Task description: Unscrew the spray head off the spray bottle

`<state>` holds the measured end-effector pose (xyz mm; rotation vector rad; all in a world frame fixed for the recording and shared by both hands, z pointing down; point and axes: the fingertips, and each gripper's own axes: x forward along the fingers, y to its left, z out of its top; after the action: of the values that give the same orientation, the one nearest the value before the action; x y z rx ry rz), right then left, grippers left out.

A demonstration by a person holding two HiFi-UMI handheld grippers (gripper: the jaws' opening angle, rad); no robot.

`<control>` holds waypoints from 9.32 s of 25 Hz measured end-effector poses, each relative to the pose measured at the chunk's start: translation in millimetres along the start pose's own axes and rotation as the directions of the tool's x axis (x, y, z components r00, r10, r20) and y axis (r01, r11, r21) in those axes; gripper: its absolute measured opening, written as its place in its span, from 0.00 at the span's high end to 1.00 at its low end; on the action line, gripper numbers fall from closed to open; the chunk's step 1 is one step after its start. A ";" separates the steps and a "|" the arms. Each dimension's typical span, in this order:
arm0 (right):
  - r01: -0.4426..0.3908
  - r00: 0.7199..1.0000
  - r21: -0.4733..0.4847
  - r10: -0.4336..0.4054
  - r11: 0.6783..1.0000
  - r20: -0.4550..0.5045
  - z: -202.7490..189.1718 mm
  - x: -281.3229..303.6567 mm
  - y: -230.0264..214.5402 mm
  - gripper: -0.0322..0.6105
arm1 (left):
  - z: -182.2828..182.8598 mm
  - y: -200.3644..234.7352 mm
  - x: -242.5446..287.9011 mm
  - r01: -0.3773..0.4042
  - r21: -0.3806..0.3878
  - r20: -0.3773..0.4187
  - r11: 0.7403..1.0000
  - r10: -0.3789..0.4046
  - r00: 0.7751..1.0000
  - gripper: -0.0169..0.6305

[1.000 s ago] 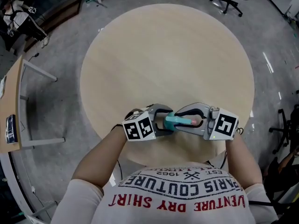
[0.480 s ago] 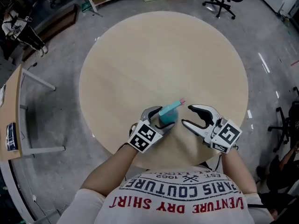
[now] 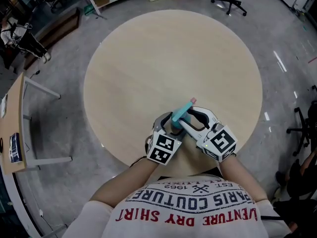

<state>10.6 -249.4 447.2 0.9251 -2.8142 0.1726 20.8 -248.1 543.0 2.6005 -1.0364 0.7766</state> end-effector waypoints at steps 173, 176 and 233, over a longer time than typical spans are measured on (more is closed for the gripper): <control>0.216 0.914 0.101 -0.165 0.971 -0.372 -59.6 -15.3 -64.3 0.71 | -20.7 10.3 -60.4 0.306 0.123 0.090 0.944 -0.318 0.944 0.46; 0.154 0.959 0.189 -0.102 0.970 -0.263 -39.2 -52.5 -31.7 0.95 | -20.7 20.8 -86.9 0.229 0.080 0.132 0.970 -0.238 0.962 0.58; -0.276 0.961 0.070 0.278 0.959 -0.014 11.5 -396.0 464.8 0.95 | -58.8 -429.1 -451.6 0.209 0.105 0.263 0.972 -0.229 0.937 0.97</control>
<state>45.3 349.2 330.8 0.5305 -2.9193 0.3139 20.5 340.9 331.8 2.8841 -0.7727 0.4180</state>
